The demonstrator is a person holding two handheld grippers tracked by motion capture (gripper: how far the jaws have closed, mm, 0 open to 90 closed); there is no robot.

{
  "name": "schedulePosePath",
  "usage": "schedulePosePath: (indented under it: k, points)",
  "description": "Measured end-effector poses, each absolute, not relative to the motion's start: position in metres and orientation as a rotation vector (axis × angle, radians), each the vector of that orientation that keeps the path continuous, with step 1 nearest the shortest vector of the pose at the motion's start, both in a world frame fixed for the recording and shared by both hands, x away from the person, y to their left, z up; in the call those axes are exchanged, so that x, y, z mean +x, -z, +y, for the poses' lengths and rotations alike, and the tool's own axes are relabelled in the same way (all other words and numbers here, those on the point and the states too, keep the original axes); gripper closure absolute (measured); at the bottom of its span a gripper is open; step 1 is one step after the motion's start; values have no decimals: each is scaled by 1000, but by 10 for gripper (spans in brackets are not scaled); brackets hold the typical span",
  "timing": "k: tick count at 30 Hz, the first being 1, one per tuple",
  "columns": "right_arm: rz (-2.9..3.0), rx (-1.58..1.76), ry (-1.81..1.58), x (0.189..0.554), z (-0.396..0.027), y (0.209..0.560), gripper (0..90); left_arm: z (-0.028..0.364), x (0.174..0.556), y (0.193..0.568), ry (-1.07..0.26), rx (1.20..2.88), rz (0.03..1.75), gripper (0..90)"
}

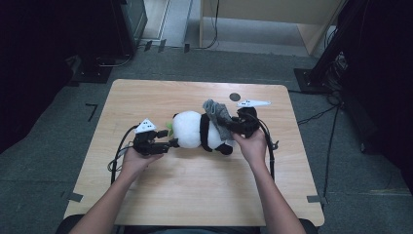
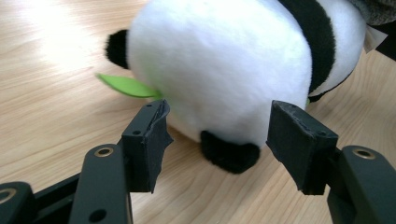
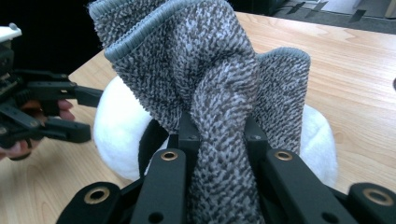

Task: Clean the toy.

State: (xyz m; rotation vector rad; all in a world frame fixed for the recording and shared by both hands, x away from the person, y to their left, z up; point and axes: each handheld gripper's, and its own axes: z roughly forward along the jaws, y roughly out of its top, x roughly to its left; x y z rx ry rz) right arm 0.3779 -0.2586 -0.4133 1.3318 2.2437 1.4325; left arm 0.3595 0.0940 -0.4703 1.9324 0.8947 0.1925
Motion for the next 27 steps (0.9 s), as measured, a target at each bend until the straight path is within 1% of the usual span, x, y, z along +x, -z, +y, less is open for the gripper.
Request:
schedulePosePath:
  k: [8,18,22,25,27]
  points:
    - [2221,1349,-1440,382,-264,415,774,96,363,474,-186,1999,795,379]
    - [2211,1364,-1450,383,-265,416,772,89,356,485,-175,2007,790,385]
    - [2210,1365,-1453,383,-266,416,771,83,351,490,-214,2014,767,388]
    - [2210,1365,-1457,383,-266,417,771,79,350,496,-191,2004,786,387]
    - [2210,1368,-1459,383,-266,417,770,76,351,499,-213,2006,793,385]
